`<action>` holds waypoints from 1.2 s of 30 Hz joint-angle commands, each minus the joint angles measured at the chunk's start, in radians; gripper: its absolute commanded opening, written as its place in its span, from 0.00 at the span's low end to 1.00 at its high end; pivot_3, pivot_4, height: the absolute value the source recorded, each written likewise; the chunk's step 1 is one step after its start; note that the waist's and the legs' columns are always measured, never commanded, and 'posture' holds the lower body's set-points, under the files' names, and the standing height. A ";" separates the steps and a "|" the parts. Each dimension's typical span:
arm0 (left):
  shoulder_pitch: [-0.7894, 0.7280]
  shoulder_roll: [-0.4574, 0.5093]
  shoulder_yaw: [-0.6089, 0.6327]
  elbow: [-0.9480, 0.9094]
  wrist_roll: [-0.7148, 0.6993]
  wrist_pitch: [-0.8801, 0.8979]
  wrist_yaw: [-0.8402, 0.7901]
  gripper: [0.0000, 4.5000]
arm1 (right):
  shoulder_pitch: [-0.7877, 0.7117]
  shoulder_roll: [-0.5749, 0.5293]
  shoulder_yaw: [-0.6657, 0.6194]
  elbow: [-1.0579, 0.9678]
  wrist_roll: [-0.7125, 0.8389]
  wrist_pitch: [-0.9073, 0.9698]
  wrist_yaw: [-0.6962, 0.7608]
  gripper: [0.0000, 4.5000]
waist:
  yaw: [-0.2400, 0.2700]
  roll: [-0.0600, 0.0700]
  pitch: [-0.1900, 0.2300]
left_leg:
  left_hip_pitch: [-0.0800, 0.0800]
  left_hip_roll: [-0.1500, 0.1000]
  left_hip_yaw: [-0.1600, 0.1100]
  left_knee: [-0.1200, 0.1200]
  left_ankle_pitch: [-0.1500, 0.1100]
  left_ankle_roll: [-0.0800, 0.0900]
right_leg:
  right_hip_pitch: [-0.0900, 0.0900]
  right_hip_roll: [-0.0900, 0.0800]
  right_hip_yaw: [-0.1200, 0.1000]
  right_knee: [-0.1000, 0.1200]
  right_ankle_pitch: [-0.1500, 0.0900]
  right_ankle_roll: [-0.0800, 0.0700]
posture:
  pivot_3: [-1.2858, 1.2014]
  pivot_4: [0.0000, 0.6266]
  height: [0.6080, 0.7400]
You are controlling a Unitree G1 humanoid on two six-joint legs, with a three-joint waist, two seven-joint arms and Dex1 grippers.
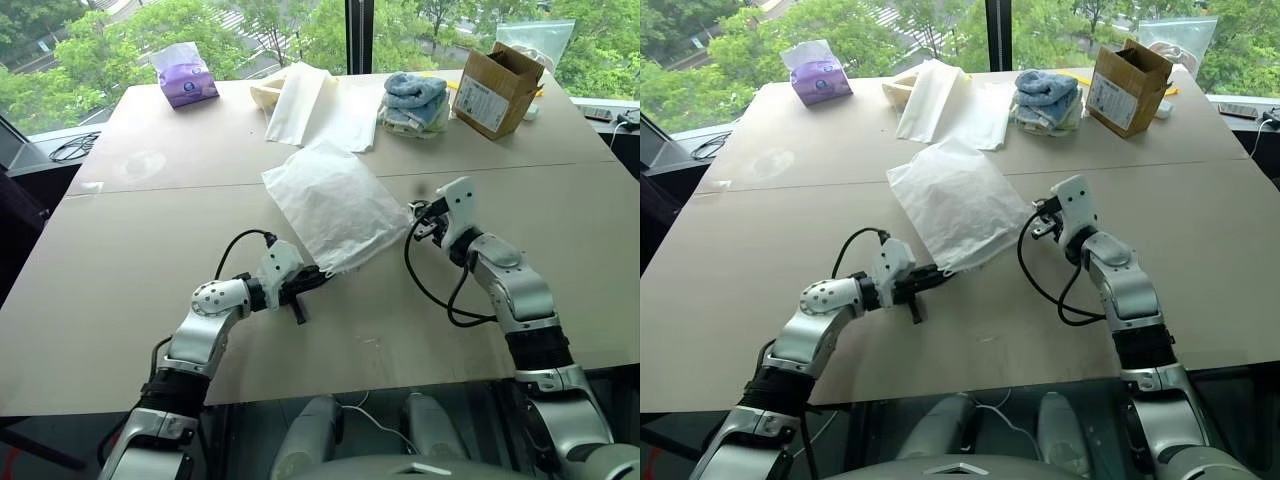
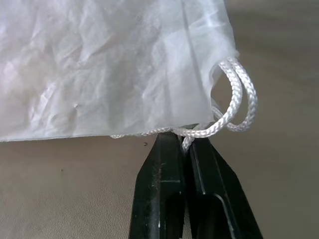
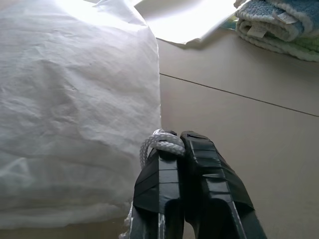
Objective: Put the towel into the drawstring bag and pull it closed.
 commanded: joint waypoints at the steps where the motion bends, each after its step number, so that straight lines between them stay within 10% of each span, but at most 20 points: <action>1: 0.018 -0.027 0.058 -0.032 -0.059 0.045 0.035 0.01 | -0.004 0.006 0.003 -0.047 -0.001 -0.013 -0.001 0.00 | 0.000 0.000 0.000 | 0.000 0.000 0.000 0.000 0.000 0.000 | 0.000 0.000 0.000 0.000 0.000 0.000 | 0.52 0.24 1.00; 16: 0.189 -0.134 0.216 -0.173 0.219 -0.132 0.578 0.01 | 0.004 0.011 -0.074 -0.058 0.015 -0.016 -0.072 0.00 | 0.004 0.000 0.000 | 0.000 0.000 0.000 0.000 0.000 0.000 | 0.000 0.000 0.000 0.000 0.000 0.000 | 0.52 0.24 1.00; 36: 0.175 0.039 0.365 -0.013 0.589 -0.147 1.055 0.01 | 0.027 -0.010 -0.303 -0.001 -0.031 -0.034 -0.399 0.00 | 0.003 0.000 0.000 | 0.000 0.000 0.001 -0.001 0.000 0.000 | 0.000 0.000 0.001 0.000 0.000 0.000 | 0.52 0.24 1.00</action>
